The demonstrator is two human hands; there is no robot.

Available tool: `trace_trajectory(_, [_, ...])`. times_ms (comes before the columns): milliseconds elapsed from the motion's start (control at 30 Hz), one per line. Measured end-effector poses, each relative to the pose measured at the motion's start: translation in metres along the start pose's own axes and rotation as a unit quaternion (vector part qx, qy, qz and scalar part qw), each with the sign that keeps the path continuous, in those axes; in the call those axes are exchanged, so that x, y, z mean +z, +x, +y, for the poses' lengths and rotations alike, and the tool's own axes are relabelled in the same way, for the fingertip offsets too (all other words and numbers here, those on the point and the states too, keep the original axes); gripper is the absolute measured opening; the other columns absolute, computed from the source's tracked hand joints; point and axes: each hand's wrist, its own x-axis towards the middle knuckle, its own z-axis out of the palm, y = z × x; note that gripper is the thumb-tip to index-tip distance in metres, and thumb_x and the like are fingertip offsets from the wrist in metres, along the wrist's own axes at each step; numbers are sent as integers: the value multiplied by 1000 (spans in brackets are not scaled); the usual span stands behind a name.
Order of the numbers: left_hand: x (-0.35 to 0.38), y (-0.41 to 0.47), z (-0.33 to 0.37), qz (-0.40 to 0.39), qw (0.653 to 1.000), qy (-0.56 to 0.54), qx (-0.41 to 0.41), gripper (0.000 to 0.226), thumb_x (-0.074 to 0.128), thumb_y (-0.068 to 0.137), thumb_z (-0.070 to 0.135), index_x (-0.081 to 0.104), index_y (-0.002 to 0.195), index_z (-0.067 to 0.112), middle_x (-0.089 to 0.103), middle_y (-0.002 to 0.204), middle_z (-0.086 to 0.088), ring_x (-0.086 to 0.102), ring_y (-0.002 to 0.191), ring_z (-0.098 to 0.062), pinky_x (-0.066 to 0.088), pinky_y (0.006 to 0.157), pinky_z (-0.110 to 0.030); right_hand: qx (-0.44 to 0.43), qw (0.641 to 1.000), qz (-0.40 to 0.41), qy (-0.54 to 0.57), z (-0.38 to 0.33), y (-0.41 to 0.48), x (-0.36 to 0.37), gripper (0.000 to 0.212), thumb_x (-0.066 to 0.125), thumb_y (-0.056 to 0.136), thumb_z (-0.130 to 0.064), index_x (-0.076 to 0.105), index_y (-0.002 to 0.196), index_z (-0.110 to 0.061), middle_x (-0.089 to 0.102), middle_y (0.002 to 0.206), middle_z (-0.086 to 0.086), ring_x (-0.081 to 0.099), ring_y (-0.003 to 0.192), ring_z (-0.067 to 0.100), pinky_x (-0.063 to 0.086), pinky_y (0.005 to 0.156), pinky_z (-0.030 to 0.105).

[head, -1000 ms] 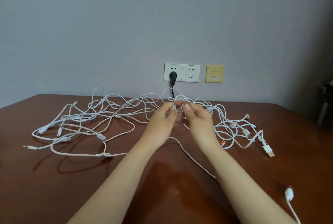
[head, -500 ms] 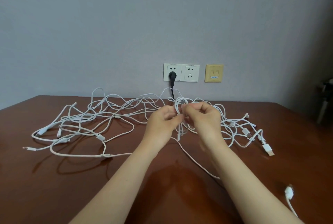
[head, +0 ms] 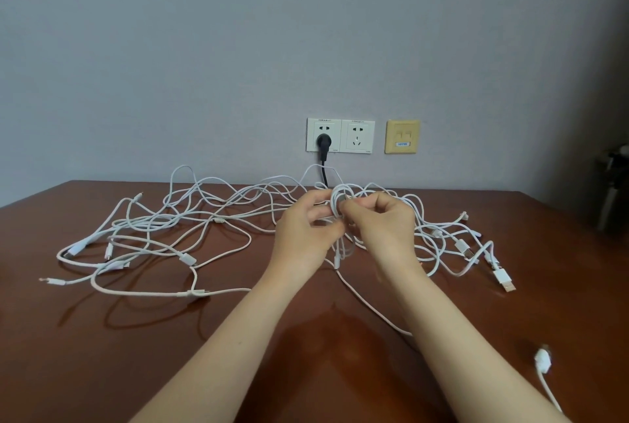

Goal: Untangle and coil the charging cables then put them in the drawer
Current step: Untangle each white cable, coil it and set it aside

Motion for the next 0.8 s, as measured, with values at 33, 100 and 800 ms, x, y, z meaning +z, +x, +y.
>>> trace_trajectory(33, [0, 0, 0, -2, 1000, 3, 4, 38, 67, 78, 0, 63, 91, 35, 73, 92, 0, 68, 82, -21, 54, 86, -44, -5, 1000, -1, -8, 0, 0, 0, 29, 68, 73, -2, 50, 53, -13, 45, 52, 4, 39, 49, 14, 36, 56, 26])
trace_trajectory(100, [-1, -1, 1, -9, 1000, 10, 16, 38, 67, 78, 0, 64, 95, 34, 73, 94, -1, 68, 84, -21, 53, 87, -45, -19, 999, -2, -31, 0, 0, 0, 30, 68, 73, -3, 50, 52, -14, 47, 50, 2, 41, 48, 14, 36, 56, 25])
trace_trajectory(800, [-3, -3, 2, -16, 999, 11, 34, 41, 65, 80, -2, 60, 91, 37, 72, 89, 3, 67, 79, -16, 54, 80, -39, -47, 991, -18, -128, 0, 1, -2, 14, 65, 74, -9, 65, 61, -15, 61, 56, -4, 56, 57, 12, 45, 65, 26])
